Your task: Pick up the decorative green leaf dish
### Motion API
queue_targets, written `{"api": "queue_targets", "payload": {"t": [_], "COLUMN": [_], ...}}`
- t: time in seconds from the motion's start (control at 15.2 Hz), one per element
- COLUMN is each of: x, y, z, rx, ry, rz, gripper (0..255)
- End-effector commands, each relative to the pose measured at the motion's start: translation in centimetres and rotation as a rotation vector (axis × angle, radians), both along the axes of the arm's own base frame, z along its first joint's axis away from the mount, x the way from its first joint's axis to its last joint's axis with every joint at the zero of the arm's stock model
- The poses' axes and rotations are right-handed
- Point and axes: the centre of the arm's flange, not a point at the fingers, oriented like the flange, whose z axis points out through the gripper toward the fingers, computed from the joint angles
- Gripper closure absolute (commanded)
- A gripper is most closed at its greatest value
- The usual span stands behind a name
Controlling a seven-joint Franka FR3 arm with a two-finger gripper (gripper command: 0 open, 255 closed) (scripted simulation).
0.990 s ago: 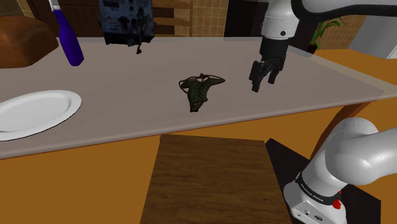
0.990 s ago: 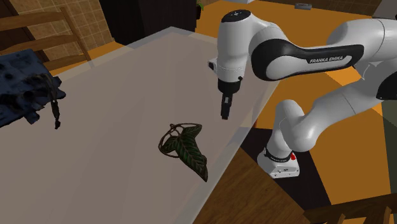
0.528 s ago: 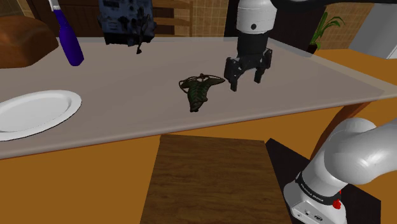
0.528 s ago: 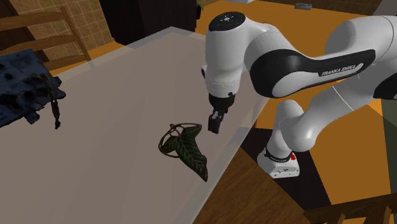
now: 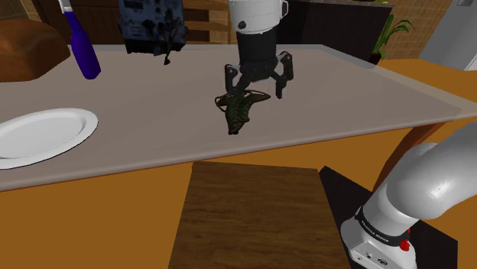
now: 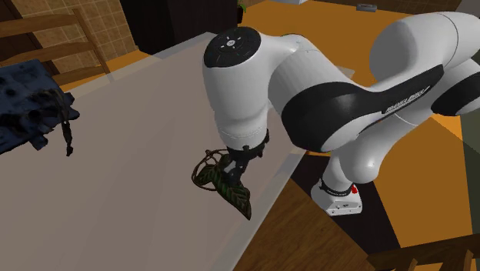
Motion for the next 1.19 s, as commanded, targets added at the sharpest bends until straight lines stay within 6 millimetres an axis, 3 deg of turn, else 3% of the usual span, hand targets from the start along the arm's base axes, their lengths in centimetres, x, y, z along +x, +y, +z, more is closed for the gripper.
{"api": "queue_targets", "payload": {"t": [0.0, 0.13, 0.59, 0.79, 0.86, 1.12], "x": [1.8, 3.5, 3.5, 3.5, 3.5, 3.5], "y": [2.5, 4.8, 4.8, 4.8, 4.8, 4.8], "z": [0.2, 0.4, -3.3, -3.6, -3.6, -3.6], "rx": [-0.021, -0.044, -0.044, -0.044, -0.044, -0.044], "ry": [-0.006, -0.01, -0.01, -0.01, -0.01, -0.01], "rz": [-0.064, -0.12, -0.12, -0.12, -0.12, -0.12], "gripper": [0, 0, 0, 0, 255, 255]}}
